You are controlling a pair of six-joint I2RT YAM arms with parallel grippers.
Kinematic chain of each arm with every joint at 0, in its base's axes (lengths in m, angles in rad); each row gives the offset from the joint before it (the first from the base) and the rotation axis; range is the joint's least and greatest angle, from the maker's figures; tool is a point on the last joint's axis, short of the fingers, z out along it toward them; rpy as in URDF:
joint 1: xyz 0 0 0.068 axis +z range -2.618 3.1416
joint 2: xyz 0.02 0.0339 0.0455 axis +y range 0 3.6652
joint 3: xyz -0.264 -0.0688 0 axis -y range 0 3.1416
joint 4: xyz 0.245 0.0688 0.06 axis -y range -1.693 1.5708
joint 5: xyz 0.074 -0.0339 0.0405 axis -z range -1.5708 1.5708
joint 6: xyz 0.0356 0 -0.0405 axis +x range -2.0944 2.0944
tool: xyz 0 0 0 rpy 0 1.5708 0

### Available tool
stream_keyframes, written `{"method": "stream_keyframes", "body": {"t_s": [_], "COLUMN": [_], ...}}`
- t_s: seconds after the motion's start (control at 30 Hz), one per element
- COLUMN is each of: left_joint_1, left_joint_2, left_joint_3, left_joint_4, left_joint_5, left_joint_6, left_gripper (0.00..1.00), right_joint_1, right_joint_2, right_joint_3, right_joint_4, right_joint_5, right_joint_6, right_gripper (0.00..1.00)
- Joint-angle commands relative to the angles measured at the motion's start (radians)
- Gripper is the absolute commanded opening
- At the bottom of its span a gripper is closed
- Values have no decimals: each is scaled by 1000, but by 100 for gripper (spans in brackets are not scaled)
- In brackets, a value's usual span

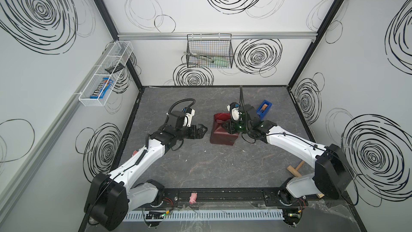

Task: Wrap a gift box in wrapping paper
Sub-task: Fold the wrapping paper for the gift box.

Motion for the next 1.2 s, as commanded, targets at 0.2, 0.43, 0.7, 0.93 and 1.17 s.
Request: {"method": "stream_keyframes", "body": {"t_s": [0.2, 0.43, 0.7, 0.93, 1.17], "left_joint_1": [-27, -40, -115, -128, -133], "left_joint_2": [96, 211, 237, 194, 154], "left_joint_3": [68, 131, 134, 98, 101], "left_joint_4": [95, 136, 169, 159, 107], "left_joint_5": [-132, -154, -153, -180, -226], "left_joint_6": [-68, -96, -103, -112, 6], "left_gripper": [96, 96, 97, 96, 96], "right_joint_1": [46, 84, 90, 90, 89], "right_joint_2": [13, 8, 4, 4, 23], "right_joint_3": [-11, -14, -26, -29, -18], "right_joint_4": [9, -26, -7, -8, -18], "right_joint_5": [114, 190, 182, 182, 167], "right_joint_6": [11, 31, 41, 46, 46], "right_gripper": [31, 31, 31, 32, 33]}}
